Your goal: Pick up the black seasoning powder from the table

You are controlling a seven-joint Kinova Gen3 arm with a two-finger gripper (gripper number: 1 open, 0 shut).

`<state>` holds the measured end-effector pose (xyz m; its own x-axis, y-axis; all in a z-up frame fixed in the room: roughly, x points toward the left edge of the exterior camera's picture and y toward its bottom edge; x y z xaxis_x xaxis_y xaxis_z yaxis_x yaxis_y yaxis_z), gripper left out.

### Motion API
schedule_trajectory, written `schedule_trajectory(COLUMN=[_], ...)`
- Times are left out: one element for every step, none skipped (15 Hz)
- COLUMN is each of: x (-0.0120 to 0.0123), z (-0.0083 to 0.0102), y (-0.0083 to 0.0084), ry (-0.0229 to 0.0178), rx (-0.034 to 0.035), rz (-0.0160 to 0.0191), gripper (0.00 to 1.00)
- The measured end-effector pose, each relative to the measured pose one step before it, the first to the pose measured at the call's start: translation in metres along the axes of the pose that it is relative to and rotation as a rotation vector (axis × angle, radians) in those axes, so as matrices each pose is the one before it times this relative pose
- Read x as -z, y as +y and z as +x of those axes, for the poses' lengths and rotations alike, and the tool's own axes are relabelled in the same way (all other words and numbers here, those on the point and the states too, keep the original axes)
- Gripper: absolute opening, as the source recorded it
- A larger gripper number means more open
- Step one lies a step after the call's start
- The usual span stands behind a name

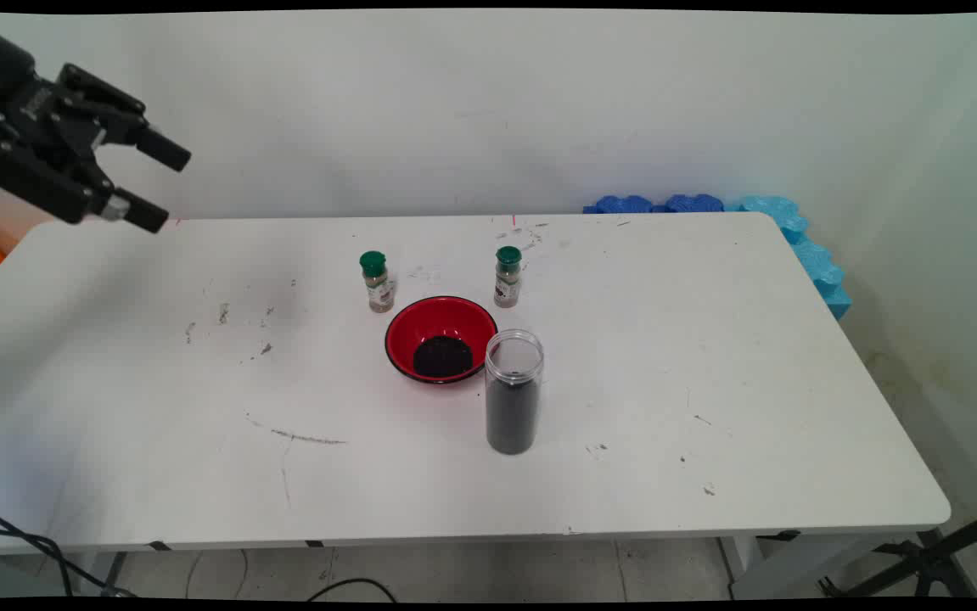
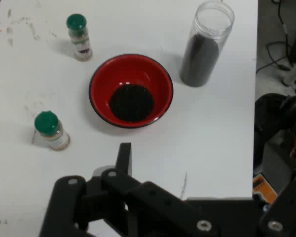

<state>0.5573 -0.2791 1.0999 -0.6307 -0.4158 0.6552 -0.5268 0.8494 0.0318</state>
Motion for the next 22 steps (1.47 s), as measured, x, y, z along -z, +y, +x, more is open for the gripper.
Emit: schedule_trajectory(x=[-0.00368, -0.00466, -0.00467, -0.00605, -0.00627, -0.00596, -0.0074, -0.00797, -0.00743, -0.00904, -0.00514, -0.00823, -0.00962, -0.00827, -0.01012, -0.01022, -0.00916, -0.01137, -0.01141, -0.00968, -0.01151, -0.01103], z=[-0.00332, -0.00372, -0.00342, -0.00394, -0.00388, -0.00318, -0.00361, -0.00342, -0.00273, -0.00306, -0.00152, -0.0018, -0.00175, -0.00116, -0.00107, -0.00073, -0.00056, 0.00002, 0.00013, 0.0, -0.00009, -0.00022], y=[0.00168, 0.00228, 0.00225, 0.00254, 0.00249, 0.00252, 0.00318, 0.00387, 0.0039, 0.00552, 0.00321, 0.00501, 0.0052, 0.00388, 0.00368, 0.00314, 0.00242, 0.00253, 0.00224, 0.00159, 0.00108, 0.00075], ry=[-0.00148, -0.00339, -0.00437, -0.005, -0.00446, -0.00472, -0.00416, -0.00379, -0.00284, -0.00147, -0.00044, 0.00081, 0.0016, 0.00222, 0.00468, 0.00621, 0.00558, 0.01092, 0.01259, 0.00947, 0.01228, 0.01201], rx=[0.00151, -0.0001, -0.00096, 0.00079, 0.00309, 0.00258, 0.00604, 0.00616, 0.00543, 0.00596, 0.00204, -0.00038, -0.00107, -0.00119, 0.00023, -0.00009, -0.00089, -0.00088, -0.00221, -0.00293, -0.00195, -0.00204], rz=[-0.0033, -0.00235, -0.00102, 0.00133, 0.00257, 0.00338, 0.00358, 0.00168, 0.00001, -0.00618, -0.00408, -0.00791, -0.00683, -0.00395, -0.00162, -0.00066, -0.00092, -0.0022, -0.00319, -0.00308, -0.00118, -0.001], gripper=[1.0, 1.0, 1.0, 1.0, 1.0, 1.0, 1.0, 1.0, 1.0, 1.0, 1.0, 1.0, 1.0, 1.0, 1.0, 1.0, 1.0, 1.0, 1.0, 1.0, 1.0, 1.0])
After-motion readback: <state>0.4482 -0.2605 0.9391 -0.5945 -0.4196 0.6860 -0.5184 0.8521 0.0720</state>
